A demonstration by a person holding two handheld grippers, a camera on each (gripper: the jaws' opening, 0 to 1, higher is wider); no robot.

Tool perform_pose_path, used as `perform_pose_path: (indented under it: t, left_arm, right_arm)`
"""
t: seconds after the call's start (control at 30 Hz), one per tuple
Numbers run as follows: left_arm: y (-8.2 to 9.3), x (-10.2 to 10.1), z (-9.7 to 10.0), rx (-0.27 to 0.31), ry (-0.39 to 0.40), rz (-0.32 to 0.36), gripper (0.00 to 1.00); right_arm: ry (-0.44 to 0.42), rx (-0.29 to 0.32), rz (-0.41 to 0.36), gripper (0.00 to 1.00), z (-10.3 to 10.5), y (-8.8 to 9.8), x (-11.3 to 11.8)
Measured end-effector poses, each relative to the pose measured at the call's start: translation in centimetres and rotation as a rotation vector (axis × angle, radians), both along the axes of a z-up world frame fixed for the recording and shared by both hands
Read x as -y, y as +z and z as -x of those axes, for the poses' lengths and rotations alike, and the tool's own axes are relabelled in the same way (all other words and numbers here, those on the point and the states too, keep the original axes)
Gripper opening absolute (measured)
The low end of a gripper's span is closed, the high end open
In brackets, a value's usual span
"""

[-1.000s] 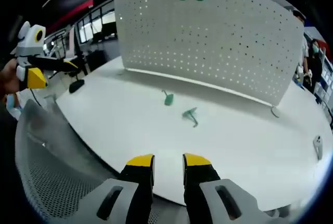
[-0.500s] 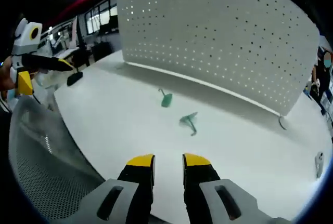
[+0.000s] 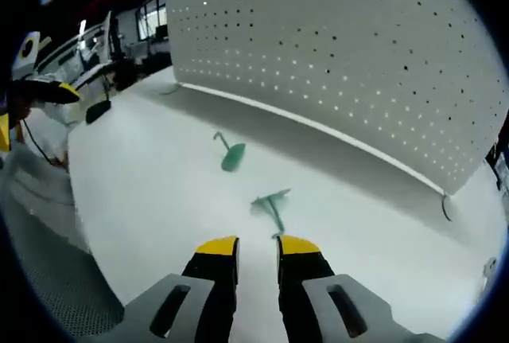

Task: Insert the hook assembly into the mounting plate slot until the hook locks in place.

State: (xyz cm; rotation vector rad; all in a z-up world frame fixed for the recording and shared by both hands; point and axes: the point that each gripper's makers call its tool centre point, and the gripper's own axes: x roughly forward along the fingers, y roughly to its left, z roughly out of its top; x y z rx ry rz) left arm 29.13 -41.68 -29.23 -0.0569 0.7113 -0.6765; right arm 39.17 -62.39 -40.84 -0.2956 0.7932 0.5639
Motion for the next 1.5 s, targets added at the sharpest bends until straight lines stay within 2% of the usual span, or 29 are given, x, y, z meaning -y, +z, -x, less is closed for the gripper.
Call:
perform_pose_path:
  t: [0.07,0.13,0.3,0.57,1.0,1.1,1.23,1.5]
  left_arm:
    - [0.1,-0.2,-0.1,0.008,-0.003,0.008,0.93]
    - [-0.1,-0.4,-0.2,0.004,-0.003,0.006,0.93]
    - [-0.4,-0.9,-0.4,0.003,0.001,-0.02,0.93]
    - [-0.7,-1.0,-0.6,-0.006,0.002,-0.016,0.92]
    - [-0.9,-1.7,-1.0,-0.005,0.023,-0.015,0.9]
    - [-0.9,-1.6,-1.1,-0.006,0.024,-0.017,0.91]
    - [-0.8,-1.7,-1.1,-0.002,0.022,-0.019,0.91]
    - [-0.7,-2.1,-1.1,0.003,0.032,-0.019,0.91]
  right_arm:
    - [-0.035,-0.026,-0.006,0.17,-0.5,-0.6,0.4]
    - [-0.042,-0.026,-0.009,0.17,-0.9,-0.7,0.5]
    - [-0.008,-0.032,0.013,0.17,-1.6,-1.2,0.3]
    - [0.009,-0.055,0.019,0.17,-2.7,-1.8,0.1]
    - [0.008,-0.078,0.02,0.11,-3.1,-2.4,-0.2]
    - [0.007,-0.074,0.012,0.05,-3.0,-2.4,-0.4]
    - [-0.006,-0.084,-0.002,0.01,-2.8,-2.4,-0.6]
    - [-0.064,-0.119,-0.037,0.01,-2.9,-2.4,-0.4]
